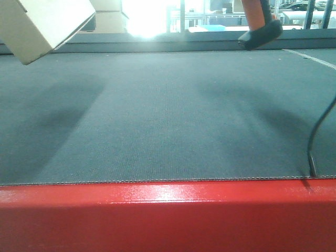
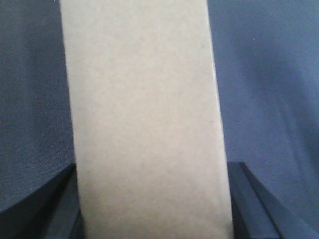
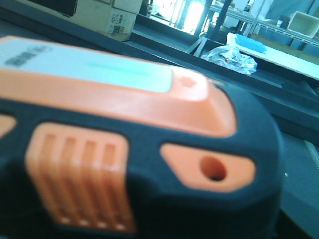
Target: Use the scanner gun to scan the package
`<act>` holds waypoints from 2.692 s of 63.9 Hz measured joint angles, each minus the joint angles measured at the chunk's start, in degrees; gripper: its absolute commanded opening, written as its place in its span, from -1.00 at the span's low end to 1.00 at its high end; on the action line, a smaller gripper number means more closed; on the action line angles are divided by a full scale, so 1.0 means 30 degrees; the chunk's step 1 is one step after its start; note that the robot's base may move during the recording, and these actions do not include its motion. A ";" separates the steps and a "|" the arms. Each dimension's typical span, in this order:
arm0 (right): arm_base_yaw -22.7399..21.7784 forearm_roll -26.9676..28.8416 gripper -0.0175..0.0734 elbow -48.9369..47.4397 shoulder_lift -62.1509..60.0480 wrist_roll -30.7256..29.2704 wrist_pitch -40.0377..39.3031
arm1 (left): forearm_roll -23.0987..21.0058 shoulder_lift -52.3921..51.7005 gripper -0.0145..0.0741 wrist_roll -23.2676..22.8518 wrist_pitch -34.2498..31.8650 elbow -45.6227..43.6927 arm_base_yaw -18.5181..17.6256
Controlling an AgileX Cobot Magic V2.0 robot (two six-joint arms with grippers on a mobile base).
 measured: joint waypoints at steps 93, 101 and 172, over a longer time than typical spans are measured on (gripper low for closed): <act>-0.0495 0.6284 -0.96 0.2859 -0.1265 0.2962 -0.0687 | 0.0073 0.0000 -0.92 0.0000 0.0000 0.0000 0.0000; -0.0495 0.3269 -0.96 0.4475 -0.1265 0.6611 -0.3078 | 0.0073 0.0000 -0.92 0.0000 0.0000 0.0000 0.0000; -0.0914 -0.2724 -0.96 0.5245 0.3865 1.1160 -1.0577 | 0.0073 0.0000 -0.92 0.0000 0.0000 0.0000 0.0000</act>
